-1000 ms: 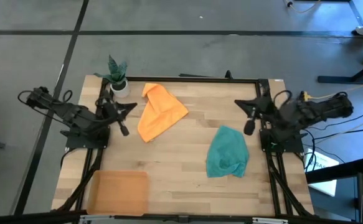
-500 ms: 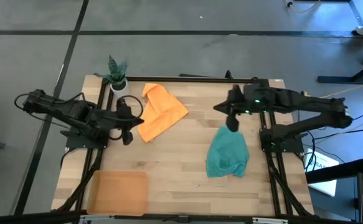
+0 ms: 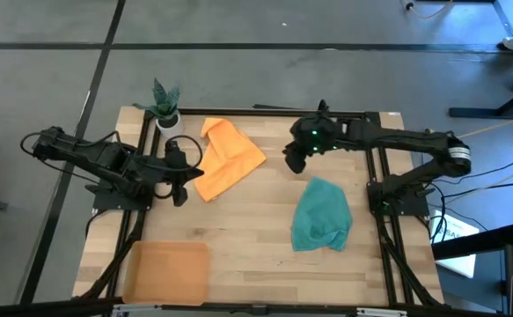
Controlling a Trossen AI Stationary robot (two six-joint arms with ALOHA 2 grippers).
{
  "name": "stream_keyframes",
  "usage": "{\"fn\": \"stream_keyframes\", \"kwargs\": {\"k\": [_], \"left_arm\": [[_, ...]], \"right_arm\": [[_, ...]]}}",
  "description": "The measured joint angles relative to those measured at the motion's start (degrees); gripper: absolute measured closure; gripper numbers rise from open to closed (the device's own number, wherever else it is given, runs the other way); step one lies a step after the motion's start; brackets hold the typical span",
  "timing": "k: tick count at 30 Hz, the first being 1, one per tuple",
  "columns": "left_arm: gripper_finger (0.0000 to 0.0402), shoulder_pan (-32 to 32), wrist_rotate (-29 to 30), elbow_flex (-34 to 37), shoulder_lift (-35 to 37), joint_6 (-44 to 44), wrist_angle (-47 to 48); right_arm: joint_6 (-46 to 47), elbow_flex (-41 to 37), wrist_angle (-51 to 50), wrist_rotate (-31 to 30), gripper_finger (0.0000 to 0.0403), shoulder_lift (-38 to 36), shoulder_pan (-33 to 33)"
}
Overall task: Roll microfiber towels into tight, uniform cylinder then place into a basket
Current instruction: Roll the orange microfiber towel
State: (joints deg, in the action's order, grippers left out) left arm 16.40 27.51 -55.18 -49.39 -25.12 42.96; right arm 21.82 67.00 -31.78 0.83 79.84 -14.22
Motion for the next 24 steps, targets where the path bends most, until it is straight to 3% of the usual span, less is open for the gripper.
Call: {"fn": "stream_keyframes", "kwargs": {"k": [6,9,13,24], "left_arm": [[0.0401,0.0,0.0,0.0,0.0,0.0,0.0],[0.0401,0.0,0.0,0.0,0.0,0.0,-0.1],[0.0401,0.0,0.0,0.0,0.0,0.1,-0.1],[0.0401,0.0,0.0,0.0,0.0,0.1,-0.1]], "right_arm": [[3.7,0.0,2.4,1.9,0.0228,8.0,-1.9],[7.4,0.0,6.8,6.7,0.0215,12.1,-3.0],[12.5,0.0,13.0,11.4,0.0214,18.0,-4.0],[14.2,0.0,17.9,11.1,0.0234,28.4,-7.2]]}}
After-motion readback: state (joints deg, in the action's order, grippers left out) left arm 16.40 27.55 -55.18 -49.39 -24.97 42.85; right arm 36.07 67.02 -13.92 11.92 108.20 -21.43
